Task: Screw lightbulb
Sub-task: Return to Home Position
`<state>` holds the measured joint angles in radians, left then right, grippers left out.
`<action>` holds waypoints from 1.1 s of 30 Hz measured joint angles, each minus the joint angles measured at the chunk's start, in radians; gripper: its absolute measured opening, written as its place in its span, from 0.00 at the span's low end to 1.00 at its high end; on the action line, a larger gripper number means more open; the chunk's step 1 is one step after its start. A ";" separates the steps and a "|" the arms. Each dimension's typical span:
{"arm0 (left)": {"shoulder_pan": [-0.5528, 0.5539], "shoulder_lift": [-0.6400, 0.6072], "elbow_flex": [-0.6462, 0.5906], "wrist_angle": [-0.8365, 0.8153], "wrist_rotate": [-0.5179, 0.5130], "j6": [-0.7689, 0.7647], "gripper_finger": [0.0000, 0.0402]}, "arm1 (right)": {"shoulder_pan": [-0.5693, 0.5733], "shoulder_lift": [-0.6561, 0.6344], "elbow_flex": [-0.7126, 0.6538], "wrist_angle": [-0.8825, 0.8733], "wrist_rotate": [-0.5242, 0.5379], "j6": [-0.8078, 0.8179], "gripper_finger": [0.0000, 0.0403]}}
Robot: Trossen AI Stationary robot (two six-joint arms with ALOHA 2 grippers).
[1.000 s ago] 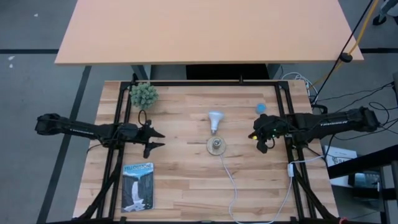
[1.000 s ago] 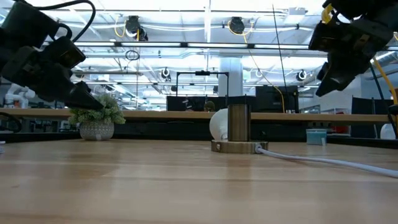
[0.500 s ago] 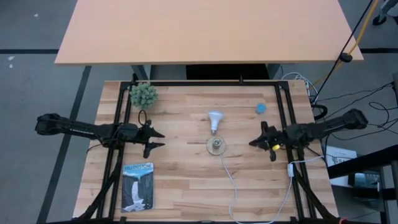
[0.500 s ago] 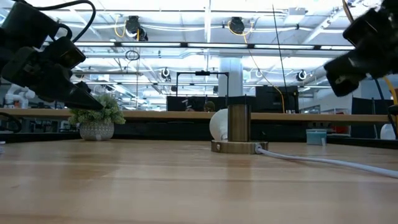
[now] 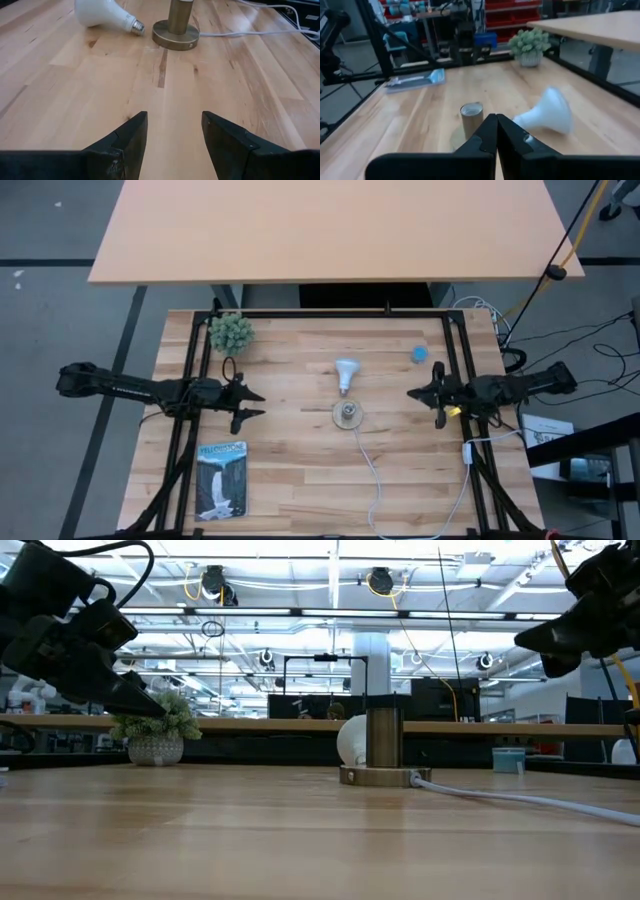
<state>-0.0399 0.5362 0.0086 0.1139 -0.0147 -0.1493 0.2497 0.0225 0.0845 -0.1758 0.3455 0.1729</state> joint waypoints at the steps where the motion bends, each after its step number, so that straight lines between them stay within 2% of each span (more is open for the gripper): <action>1: 0.000 0.000 0.000 0.000 0.000 0.000 0.48 | 0.000 -0.012 0.000 0.000 0.009 -0.008 0.00; 4: 0.000 0.000 0.000 0.000 0.000 0.000 0.48 | 0.000 -0.022 0.000 0.007 0.028 -0.021 0.00; 9: 0.000 0.000 0.000 0.000 0.000 0.000 0.48 | 0.000 -0.020 -0.004 0.021 0.001 -0.043 0.00; 15: 0.000 0.000 0.000 0.000 0.000 0.000 0.48 | -0.001 -0.020 -0.044 0.163 -0.067 -0.127 0.00; 22: 0.000 0.000 0.000 0.000 0.000 0.000 0.48 | -0.001 -0.020 -0.050 0.163 -0.222 -0.182 0.00; 33: 0.000 0.000 0.000 0.000 0.000 0.000 0.48 | -0.001 -0.020 -0.050 0.163 -0.217 -0.178 0.00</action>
<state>-0.0399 0.5362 0.0090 0.1139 -0.0143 -0.1491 0.2489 0.0029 0.0341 -0.0124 0.1284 -0.0051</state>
